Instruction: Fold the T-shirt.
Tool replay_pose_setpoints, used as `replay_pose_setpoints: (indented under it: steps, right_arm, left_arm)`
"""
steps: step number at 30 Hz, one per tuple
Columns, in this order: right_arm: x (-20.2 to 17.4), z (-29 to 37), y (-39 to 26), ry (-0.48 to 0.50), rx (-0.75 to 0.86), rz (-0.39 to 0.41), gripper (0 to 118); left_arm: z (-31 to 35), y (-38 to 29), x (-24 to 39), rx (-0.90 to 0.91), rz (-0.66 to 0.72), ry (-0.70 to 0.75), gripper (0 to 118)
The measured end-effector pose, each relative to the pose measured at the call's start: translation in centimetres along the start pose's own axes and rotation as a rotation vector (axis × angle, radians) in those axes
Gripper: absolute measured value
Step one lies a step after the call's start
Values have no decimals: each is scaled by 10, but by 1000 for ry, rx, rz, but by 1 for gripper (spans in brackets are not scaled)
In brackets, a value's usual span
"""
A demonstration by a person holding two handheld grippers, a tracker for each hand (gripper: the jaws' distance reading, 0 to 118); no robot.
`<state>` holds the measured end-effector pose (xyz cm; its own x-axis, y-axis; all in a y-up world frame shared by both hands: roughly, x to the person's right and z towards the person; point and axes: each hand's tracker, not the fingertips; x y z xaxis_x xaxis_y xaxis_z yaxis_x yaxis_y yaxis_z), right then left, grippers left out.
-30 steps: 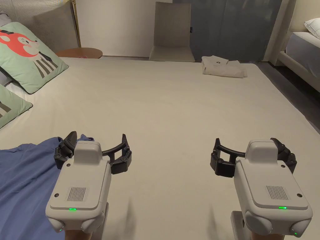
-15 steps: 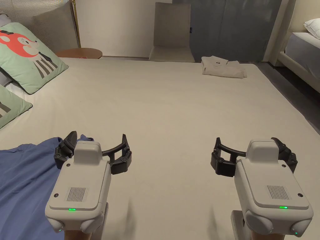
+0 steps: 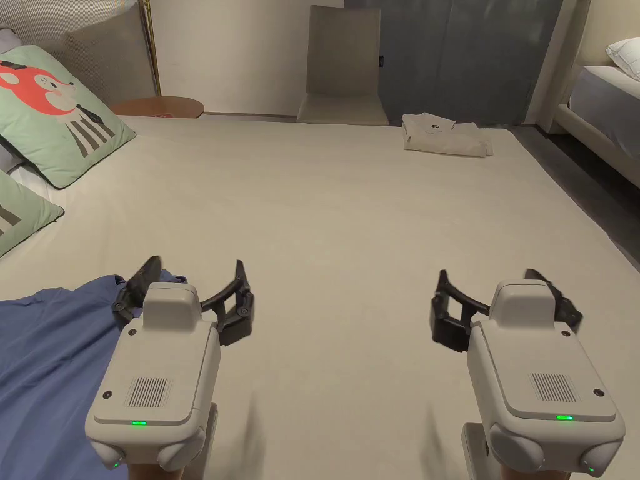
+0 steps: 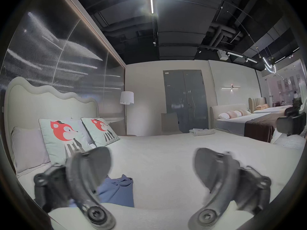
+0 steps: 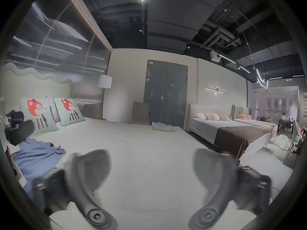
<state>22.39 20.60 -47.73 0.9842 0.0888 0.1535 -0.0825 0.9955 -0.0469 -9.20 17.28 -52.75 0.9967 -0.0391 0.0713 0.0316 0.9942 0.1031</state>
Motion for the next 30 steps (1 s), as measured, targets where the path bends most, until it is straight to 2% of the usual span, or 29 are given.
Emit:
replay_pose_setpoints:
  steps: [1,2,3,7,13,17,22,30]
  right_arm:
    - [-1,0,1,-5,0,9,59]
    - [-2,-2,-1,-14,-4,18,28]
    - [-3,-3,0,-18,-11,23,2]
    - [-1,-3,-1,-8,-16,-5,1]
    - [-4,-2,1,-2,-18,1,1]
    - [-18,-7,2,34,-16,-6,1]
    - [-63,-22,8,150,-2,-16,1]
    - [-165,-40,9,376,17,-25,1]
  left_arm:
    - [1,0,0,-1,9,-17,56]
    - [0,1,0,-10,6,-15,20]
    - [-2,2,3,-20,-3,-9,1]
    - [0,-2,3,-19,-4,-28,0]
    - [2,-4,4,-24,-21,-28,0]
    - [5,-3,-7,-31,-29,-3,0]
    - [18,-1,-47,-44,-53,99,0]
    - [60,7,-140,-63,-115,323,0]
